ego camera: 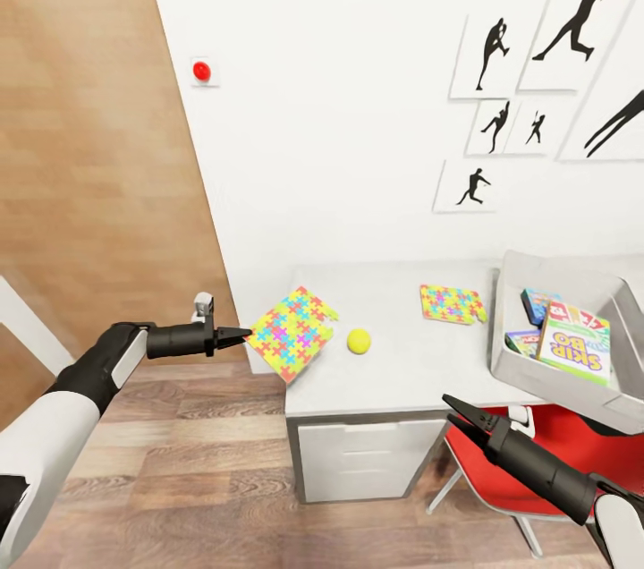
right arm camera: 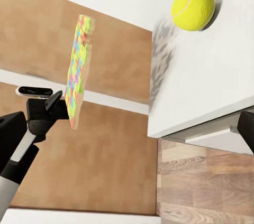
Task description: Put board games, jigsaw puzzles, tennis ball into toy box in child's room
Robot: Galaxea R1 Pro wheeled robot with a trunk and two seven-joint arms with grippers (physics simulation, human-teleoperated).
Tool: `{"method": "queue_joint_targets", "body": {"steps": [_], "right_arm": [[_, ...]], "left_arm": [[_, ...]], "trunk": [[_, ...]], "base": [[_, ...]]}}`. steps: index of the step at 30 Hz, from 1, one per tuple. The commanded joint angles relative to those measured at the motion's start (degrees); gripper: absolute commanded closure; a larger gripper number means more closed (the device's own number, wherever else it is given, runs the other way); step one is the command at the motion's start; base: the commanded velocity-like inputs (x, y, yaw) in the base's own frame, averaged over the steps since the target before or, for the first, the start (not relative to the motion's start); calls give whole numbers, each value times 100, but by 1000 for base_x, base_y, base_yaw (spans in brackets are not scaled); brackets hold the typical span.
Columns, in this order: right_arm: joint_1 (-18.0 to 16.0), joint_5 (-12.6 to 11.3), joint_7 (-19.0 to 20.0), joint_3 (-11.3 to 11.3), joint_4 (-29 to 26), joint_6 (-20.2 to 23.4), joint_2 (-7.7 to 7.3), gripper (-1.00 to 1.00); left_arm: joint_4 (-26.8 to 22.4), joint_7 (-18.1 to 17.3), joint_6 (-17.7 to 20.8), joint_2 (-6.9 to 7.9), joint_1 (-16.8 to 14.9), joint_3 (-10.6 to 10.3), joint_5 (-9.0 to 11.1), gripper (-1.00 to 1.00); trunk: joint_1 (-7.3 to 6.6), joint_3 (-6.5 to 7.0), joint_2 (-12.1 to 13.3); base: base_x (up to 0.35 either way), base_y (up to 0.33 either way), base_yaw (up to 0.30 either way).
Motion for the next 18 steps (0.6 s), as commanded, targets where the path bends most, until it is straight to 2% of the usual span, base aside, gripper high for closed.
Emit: {"method": "queue_joint_targets", "body": {"steps": [1,5,8,13,18], "right_arm": [[-5,28,33,-8,-1,23,3,-100],[-5,30,36,-8,0,-14,6,-100],[-5,30,32,0,0,-245,7,-100],[-5,25,38,235,0,-409,3,-100],[-5,20,45,283,1,-422,6,-100]], "left_arm": [[2,-10,37,18,-5,-25,27,100],[1,-9,34,36,-5,-23,31,100],[1,-7,37,43,-5,-25,32,100],[1,-8,37,44,-5,-24,32,100],[1,-7,35,46,-5,-25,32,100]], "trunk": [[-22,12,37],[-110,84,198],[-176,138,318],[-286,228,519],[-395,318,719]], "base": [[0,0,0],[-63,0,0],[-199,0,0],[-48,0,0],[-4,0,0]]}}
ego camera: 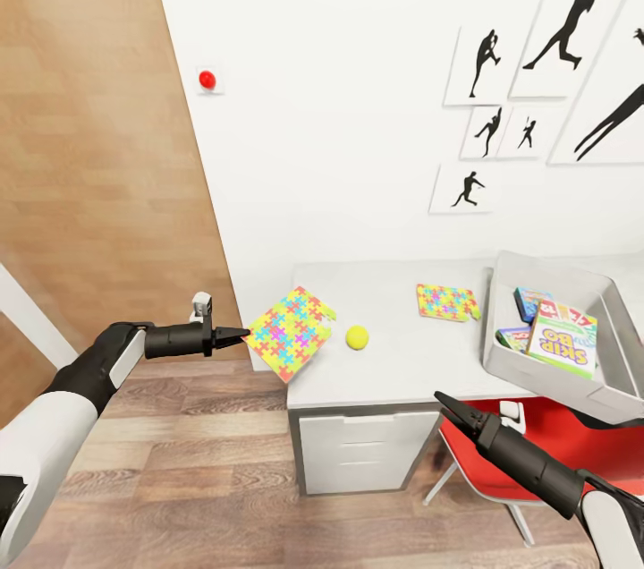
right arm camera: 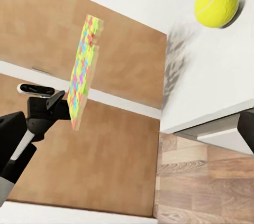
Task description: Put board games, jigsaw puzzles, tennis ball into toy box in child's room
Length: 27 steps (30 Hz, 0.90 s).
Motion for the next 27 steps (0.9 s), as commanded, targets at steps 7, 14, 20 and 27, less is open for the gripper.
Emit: {"method": "queue_joint_targets", "body": {"steps": [7,14,20,27], "right_arm": [[-5,5,29,0,2,25,1,-100],[-5,3,66,1,-3,42,1,-100],[-5,-3,79,1,-3,38,1,-100],[-5,-6,78,1,-4,34,1,-100]], "left_arm": [[2,-11,34,4,-5,-24,23,100],[2,-11,34,7,-5,-24,23,100],[2,-11,33,7,-5,-25,23,100],[2,-11,31,7,-5,-25,23,100]], "trunk": [[-153,120,277],[-307,245,558],[-439,353,799],[-593,489,1079]], "base": [[0,0,0],[0,0,0],[0,0,0],[0,0,-66]]}}
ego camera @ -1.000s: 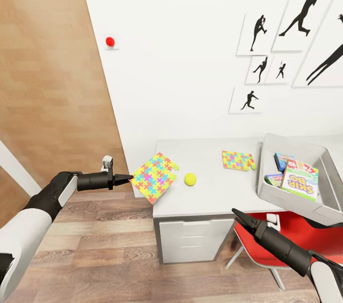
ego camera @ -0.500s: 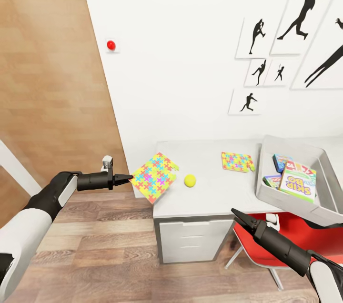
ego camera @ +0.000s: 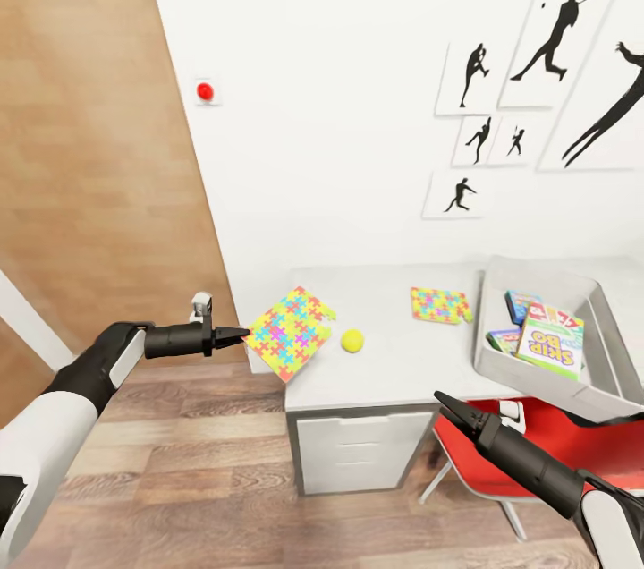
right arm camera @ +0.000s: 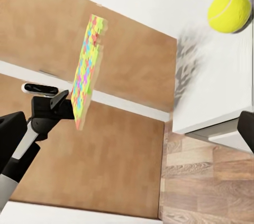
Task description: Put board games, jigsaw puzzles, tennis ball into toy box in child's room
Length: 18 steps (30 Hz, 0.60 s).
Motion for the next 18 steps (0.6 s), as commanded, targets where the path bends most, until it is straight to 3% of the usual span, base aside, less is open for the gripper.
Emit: {"method": "queue_joint_targets", "body": {"steps": [1,12,18], "right_arm": [[-6,11,24,-6,-3,26,1,-100],[-6,-1,58,-6,-5,9,1,-100],[9,-18,51,30,0,-434,-7,-100]], "left_arm": [[0,-12,36,7,-4,-25,24,100],[0,-13,36,7,-4,-25,24,100],[0,-13,36,8,-4,-25,24,100]], "trunk": [[-21,16,35],[-262,295,476],[-394,453,717]], "base": [[0,0,-192],[0,0,-171],[0,0,-134]]}}
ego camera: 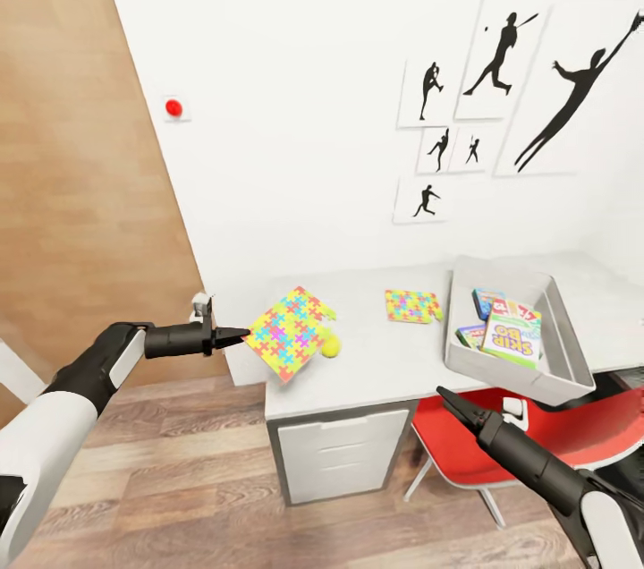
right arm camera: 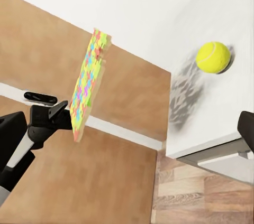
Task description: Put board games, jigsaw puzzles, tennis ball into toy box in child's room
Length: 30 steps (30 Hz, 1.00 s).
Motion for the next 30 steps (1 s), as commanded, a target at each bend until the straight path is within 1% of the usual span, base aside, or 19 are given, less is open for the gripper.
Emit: {"method": "queue_joint_targets", "body": {"steps": [1,11,18,30], "right_arm": [[-5,1,14,13,-1,10,0,-100],[-4,-1,19,112,0,-34,0,-100],[-4,-1,22,125,0,-39,0,-100],[-4,-1,22,125,0,-38,-1,-100]], "left_arm": [[1,-11,37,7,-5,-25,23,100],[-1,-11,37,6,-5,-26,23,100],[-4,-12,37,6,-5,-32,23,100],[-5,-11,37,15,-5,-30,15,100]], "trunk": [[-20,17,33],[-239,281,434],[-393,466,715],[-393,566,715]], "base": [[0,0,-131],[0,0,-130],[-50,0,-127],[-18,0,-143]]}}
